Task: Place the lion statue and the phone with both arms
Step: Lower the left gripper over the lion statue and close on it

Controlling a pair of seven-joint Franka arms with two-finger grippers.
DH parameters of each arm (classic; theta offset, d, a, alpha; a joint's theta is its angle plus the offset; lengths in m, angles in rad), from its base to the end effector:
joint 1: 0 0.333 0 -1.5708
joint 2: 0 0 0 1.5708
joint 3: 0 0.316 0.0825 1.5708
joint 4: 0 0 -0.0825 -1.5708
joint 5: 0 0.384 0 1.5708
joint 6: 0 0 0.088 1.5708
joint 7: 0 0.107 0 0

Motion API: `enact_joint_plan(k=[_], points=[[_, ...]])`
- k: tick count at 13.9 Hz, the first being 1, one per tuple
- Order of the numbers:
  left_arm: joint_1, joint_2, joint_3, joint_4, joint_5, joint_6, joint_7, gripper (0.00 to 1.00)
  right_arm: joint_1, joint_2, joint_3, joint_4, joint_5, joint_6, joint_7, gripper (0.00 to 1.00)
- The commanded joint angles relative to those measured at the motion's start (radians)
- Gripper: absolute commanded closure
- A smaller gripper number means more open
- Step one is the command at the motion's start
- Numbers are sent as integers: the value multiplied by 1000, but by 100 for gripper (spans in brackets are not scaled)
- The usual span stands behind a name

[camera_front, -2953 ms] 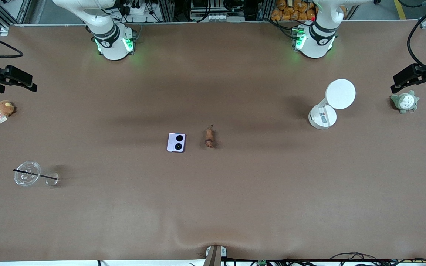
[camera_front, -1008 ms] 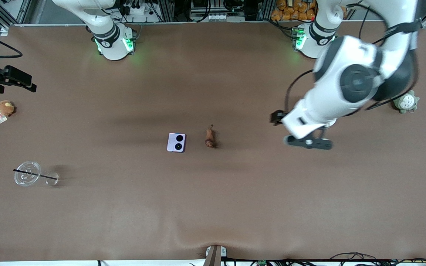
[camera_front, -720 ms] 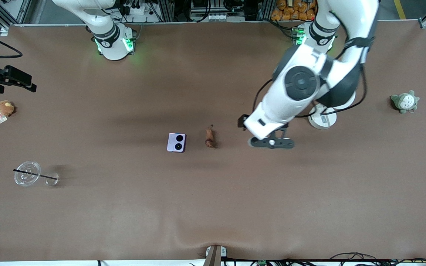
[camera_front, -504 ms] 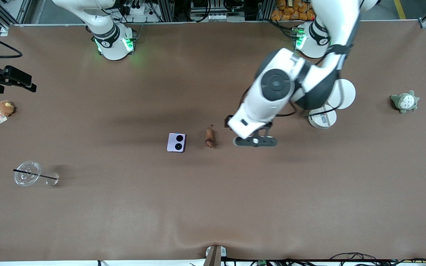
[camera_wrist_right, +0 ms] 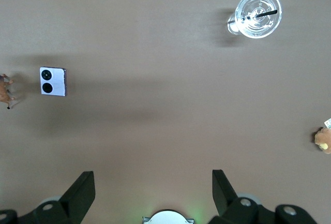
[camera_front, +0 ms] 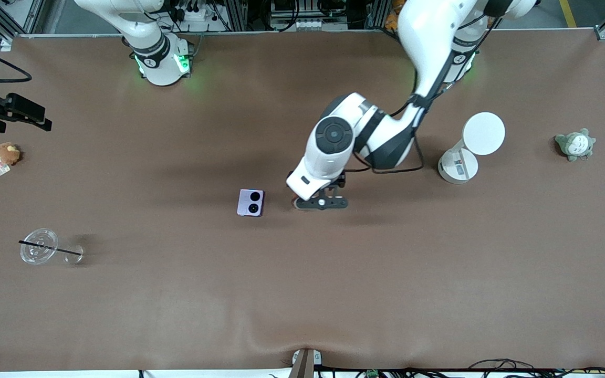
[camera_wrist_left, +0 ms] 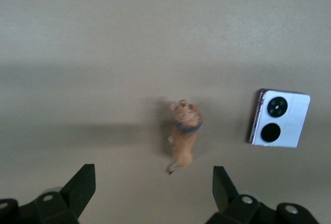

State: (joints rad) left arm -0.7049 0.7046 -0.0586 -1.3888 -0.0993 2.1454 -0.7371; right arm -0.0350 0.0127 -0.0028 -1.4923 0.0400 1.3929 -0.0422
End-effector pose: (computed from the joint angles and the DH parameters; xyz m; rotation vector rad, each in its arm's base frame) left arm 0.5343 -0.5048 0.2988 3.0148 0.0609 -0.0677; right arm 0.5395 -0.0156 0.6394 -3.0927 -0.0143 0.1709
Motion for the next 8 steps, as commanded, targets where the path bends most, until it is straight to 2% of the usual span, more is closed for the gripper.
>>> enact_joint_plan(k=[1, 8], points=[[-48, 67, 14, 28, 4, 79, -56, 0, 1, 0, -2, 4, 9, -2, 18, 0], [-82, 136, 16, 24, 84, 131, -59, 0, 3, 0, -3, 4, 9, 0, 18, 0]])
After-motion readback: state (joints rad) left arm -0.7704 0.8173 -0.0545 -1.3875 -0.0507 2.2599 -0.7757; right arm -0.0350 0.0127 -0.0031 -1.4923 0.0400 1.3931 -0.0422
